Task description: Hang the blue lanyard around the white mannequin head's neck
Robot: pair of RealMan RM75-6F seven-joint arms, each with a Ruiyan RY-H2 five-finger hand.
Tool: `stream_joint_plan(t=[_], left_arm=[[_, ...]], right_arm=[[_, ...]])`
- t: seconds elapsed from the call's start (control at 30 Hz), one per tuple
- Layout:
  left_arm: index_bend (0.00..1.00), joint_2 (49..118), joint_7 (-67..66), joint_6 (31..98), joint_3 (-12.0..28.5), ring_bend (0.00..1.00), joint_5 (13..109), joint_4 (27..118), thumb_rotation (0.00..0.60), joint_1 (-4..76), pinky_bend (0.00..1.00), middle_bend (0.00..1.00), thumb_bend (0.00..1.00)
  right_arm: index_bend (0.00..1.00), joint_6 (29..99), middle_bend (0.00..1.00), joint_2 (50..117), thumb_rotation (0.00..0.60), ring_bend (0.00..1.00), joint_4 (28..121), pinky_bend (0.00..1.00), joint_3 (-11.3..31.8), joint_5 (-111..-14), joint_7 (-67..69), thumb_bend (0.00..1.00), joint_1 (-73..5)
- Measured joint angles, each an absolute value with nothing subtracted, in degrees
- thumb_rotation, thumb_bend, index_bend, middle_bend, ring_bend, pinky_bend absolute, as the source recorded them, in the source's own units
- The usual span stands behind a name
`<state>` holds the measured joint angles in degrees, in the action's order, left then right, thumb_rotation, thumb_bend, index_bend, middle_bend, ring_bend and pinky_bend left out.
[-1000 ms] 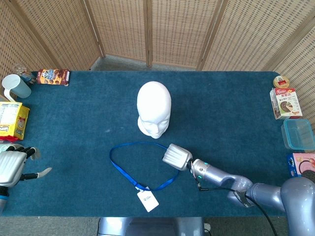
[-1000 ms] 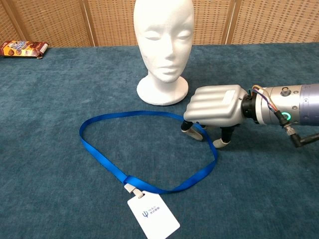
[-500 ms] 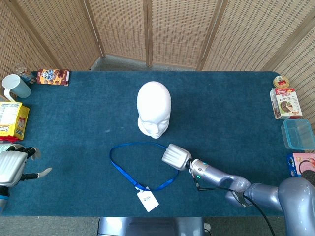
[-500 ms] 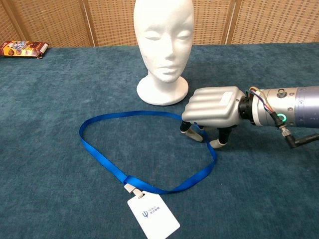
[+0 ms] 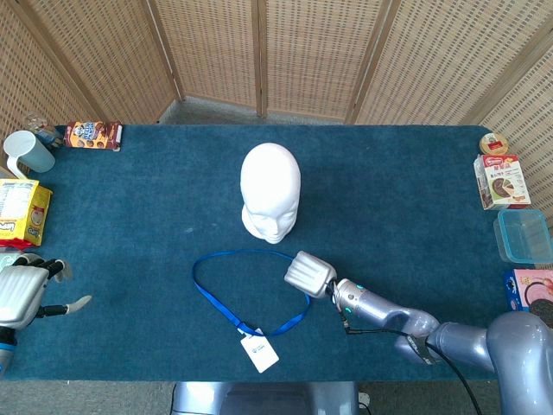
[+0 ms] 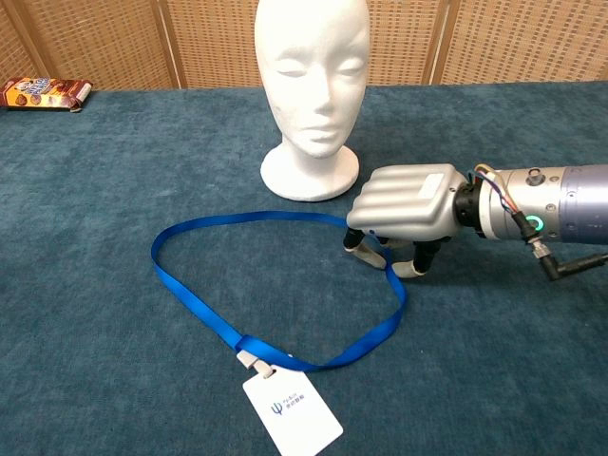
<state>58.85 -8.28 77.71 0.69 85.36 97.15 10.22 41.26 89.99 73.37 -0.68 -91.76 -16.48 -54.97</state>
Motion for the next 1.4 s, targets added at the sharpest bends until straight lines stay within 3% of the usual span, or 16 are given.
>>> stream_joint_plan(t=[0.47, 0.73, 0.8, 0.97, 1.03, 1.17, 1.27, 1.4], left_arm=[[0.49, 59.0, -9.1, 77.1, 0.6, 0.53, 86.1, 96.6, 0.274, 10.8, 0.31, 0.54, 0.08], [0.49, 59.7, -10.2, 75.3, 0.1, 0.6, 89.3, 95.2, 0.31, 12.8, 0.32, 0.6, 0.09], [0.49, 59.9, -10.8, 74.5, -0.1, 0.64, 90.6, 94.8, 0.338, 13.8, 0.37, 0.65, 0.09], [0.49, 60.4, -13.0, 73.3, -0.3, 0.8, 93.3, 93.6, 0.445, 15.6, 0.69, 0.81, 0.1], [0.49, 60.7, -14.4, 72.8, -0.3, 0.86, 94.1, 93.2, 0.471, 16.3, 0.77, 0.87, 0.1], [0.49, 61.6, -17.2, 70.0, -0.4, 0.99, 96.3, 92.2, 0.5, 19.1, 0.87, 0.98, 0.12], [0.49, 62.3, -18.5, 67.2, -0.3, 1.0, 97.4, 91.7, 0.502, 21.4, 0.96, 1.0, 0.13], [0.49, 63.1, -19.2, 63.3, -0.3, 1.0, 98.0, 91.9, 0.5, 24.3, 1.0, 1.0, 0.19]], right_arm=[[0.62, 42.3, 1.0, 90.3, 0.6, 1.0, 73.3, 1.0, -0.6, -90.4, -14.3, 0.43, -54.1], [0.62, 44.1, 1.0, 90.0, 0.6, 1.0, 73.7, 1.0, -0.5, -89.9, -13.5, 0.43, -52.9], [0.62, 44.3, 1.0, 89.9, 0.6, 1.0, 73.9, 1.0, -0.5, -89.8, -13.6, 0.43, -52.8], [0.62, 44.5, 1.0, 89.8, 0.6, 1.0, 74.3, 1.0, -0.5, -89.5, -13.9, 0.43, -52.4], [0.62, 44.6, 1.0, 89.8, 0.6, 1.0, 74.4, 1.0, -0.5, -89.3, -14.0, 0.43, -52.3], [0.62, 44.9, 1.0, 89.7, 0.6, 1.0, 74.8, 1.0, -0.4, -89.0, -14.3, 0.43, -51.9], [0.62, 44.9, 1.0, 89.7, 0.6, 1.0, 74.9, 1.0, -0.4, -88.8, -14.4, 0.43, -51.8], [0.62, 44.9, 1.0, 89.7, 0.6, 1.0, 75.0, 1.0, -0.3, -88.5, -14.6, 0.43, -51.7]])
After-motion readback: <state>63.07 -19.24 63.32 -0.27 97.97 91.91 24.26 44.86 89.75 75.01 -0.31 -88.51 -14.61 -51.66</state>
